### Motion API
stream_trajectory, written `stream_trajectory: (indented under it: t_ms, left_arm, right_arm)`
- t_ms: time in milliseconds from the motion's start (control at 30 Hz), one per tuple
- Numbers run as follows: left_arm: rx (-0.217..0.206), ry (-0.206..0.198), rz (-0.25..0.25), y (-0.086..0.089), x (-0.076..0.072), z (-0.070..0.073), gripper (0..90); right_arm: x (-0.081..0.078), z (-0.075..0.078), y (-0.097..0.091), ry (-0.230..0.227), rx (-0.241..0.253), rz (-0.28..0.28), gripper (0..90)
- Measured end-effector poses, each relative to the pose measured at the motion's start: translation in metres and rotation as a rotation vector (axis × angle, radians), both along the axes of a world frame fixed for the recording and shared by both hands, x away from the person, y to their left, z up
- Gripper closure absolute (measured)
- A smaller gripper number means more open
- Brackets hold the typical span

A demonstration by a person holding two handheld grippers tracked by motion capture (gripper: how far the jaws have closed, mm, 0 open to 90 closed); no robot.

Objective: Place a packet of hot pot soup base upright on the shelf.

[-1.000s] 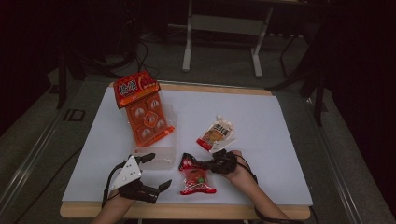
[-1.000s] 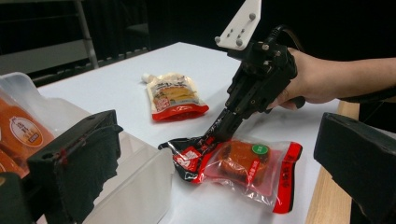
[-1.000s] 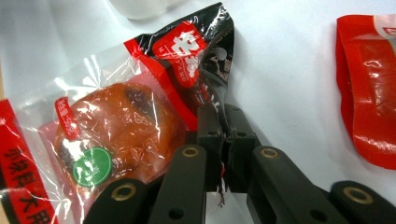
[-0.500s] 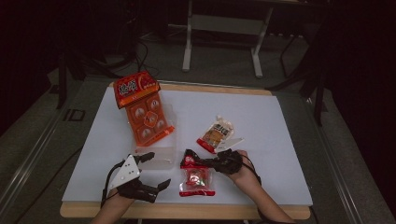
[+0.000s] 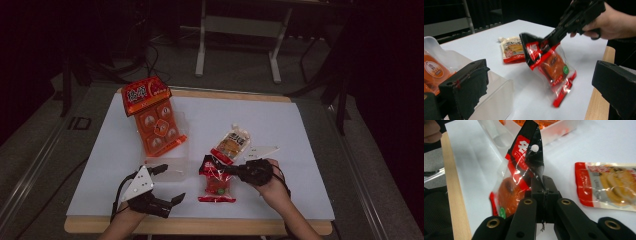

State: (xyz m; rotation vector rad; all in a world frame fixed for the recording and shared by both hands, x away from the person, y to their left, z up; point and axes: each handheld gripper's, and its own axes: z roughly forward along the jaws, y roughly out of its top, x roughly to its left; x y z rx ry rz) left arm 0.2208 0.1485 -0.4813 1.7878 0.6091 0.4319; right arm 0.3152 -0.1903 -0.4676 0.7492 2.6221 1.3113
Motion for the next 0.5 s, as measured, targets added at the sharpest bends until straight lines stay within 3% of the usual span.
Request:
stream_trajectory:
  t_ms: [167,500]
  left_arm:
    - [-0.027,0.021,-0.017,-0.003,0.001,0.006,1.1]
    - [-0.005,0.002,-0.04,-0.017,0.006,0.019,3.4]
  right_arm:
    - [-0.006,0.011,-0.007,-0.019,0.03,-0.013,90.0]
    - [-0.02,0.029,-0.014,-0.059,0.044,-0.012,90.0]
